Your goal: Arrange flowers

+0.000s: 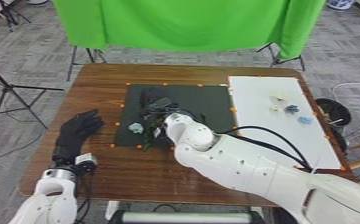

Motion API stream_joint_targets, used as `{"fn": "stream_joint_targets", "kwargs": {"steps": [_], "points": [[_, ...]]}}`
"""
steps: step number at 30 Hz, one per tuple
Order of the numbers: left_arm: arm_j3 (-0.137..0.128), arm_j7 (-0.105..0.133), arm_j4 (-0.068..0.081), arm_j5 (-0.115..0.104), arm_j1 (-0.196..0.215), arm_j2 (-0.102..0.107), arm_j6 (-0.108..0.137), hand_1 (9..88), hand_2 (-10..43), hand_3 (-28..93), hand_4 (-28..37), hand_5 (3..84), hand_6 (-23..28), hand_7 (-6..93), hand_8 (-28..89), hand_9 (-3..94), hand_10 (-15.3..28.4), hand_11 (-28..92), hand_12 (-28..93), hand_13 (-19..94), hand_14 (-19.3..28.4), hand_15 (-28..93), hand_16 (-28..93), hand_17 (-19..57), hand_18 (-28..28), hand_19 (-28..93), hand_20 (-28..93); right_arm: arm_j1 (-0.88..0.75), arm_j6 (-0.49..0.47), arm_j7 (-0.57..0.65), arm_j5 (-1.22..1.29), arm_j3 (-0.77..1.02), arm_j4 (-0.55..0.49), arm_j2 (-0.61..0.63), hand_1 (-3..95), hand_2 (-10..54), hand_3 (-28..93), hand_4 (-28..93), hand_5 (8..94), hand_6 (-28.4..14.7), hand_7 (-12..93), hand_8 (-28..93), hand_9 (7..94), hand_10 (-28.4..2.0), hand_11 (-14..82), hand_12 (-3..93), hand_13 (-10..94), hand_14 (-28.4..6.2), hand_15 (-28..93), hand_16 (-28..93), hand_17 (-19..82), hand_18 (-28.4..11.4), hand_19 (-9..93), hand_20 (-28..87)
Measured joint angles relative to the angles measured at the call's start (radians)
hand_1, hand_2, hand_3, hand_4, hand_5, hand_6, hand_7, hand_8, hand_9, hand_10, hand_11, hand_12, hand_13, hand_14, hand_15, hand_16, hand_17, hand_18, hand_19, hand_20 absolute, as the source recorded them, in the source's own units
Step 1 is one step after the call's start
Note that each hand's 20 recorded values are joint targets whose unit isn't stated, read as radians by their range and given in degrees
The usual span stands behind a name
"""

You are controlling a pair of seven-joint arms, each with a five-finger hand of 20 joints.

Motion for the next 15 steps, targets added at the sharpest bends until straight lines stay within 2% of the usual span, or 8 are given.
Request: {"fn": "stream_joint_targets", "kwargs": {"steps": [6,15], "points": [[0.002,-0.001,0.001,0.001,-0.001,0.0,-0.003,18.2,-6.2,68,-28.3,50.5,1.5,16.7,-6,48.7,13.2,19,15,41,16.5,21,1,12.1,12.0,8,23,-0.001,-0.015,0.002,-0.001,0.0,0.0,0.0,59.2,-9.5,63,-17,76.1,3.3,26,3,79.9,-9.1,3.3,31.7,89,-1.4,66,31,64,-12.6,93,56],[0.002,-0.001,0.001,0.001,-0.002,0.0,-0.005,18.5,-6.4,68,-28.3,50.4,1.5,16.8,-6,48.7,13.1,19,15,41,16.5,21,1,12.1,12.0,8,23,-0.001,-0.042,0.014,-0.014,0.002,0.0,0.002,57.1,-9.5,64,-17,72.0,3.3,26,2,69.5,-10.6,13.6,21.1,88,-1.2,66,30,63,-12.3,93,55]]}}
